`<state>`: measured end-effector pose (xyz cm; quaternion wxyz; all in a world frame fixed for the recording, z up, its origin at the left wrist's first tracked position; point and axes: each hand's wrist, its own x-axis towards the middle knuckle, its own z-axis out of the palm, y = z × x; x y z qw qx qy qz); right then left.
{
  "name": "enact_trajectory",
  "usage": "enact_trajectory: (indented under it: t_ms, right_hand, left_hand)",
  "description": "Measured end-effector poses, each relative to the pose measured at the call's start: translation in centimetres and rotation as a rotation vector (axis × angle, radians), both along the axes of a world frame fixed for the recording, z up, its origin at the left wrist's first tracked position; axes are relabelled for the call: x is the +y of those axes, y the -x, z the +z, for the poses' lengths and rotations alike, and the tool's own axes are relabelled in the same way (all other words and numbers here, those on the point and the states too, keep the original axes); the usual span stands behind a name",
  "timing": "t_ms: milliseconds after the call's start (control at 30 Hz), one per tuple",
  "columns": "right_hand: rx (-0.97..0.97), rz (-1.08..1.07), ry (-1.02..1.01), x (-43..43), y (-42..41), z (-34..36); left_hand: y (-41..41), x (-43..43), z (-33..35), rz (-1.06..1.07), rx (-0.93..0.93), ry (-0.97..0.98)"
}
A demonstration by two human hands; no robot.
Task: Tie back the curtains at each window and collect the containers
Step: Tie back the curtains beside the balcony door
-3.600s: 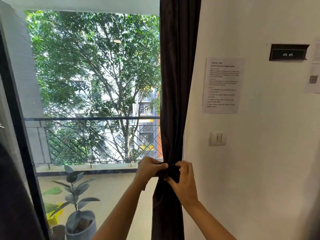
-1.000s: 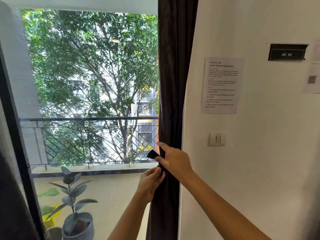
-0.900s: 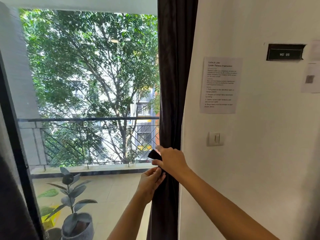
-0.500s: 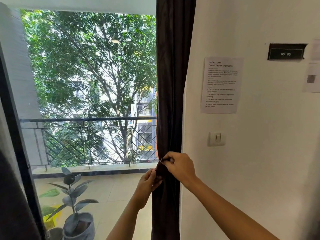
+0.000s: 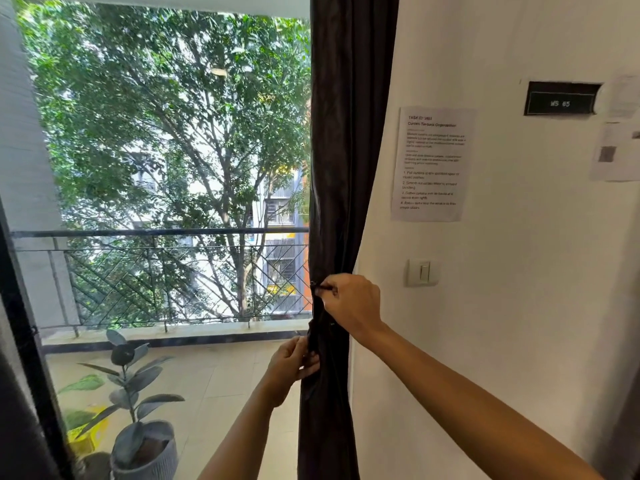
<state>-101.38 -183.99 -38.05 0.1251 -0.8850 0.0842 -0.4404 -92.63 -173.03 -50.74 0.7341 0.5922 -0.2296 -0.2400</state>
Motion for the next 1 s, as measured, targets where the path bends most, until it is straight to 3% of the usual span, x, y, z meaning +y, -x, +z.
enact_trajectory:
  t_ms: [200,433,567,733,1000]
  right_hand:
    - [-0.063,0.033,-0.103,-0.6,-0.5,-1.8]
    - [0.113,0.098,-0.092,-1.8,-0.8,-0.8]
    - [0.122,0.118,-0.125,-2.9,-0.8,-1.4]
    - [0.081,0.067,-0.212,-5.7,0.3,-3.0]
    - [0.23,-0.109,-0.281,-13.7,5.0,-4.6]
  left_hand:
    - [-0.1,-0.8,-1.6,0.014,-0.011,-0.097]
    - [-1.2,-1.8,-0.2,0.097,-0.227,-0.316]
    - [-1.1,-2.9,0.7,0.315,-0.42,-0.396]
    - [0.0,-4.8,2.9,0.676,-0.488,-0.254]
    - [4.3,-12.9,5.2,0.443,-0.538,-0.283]
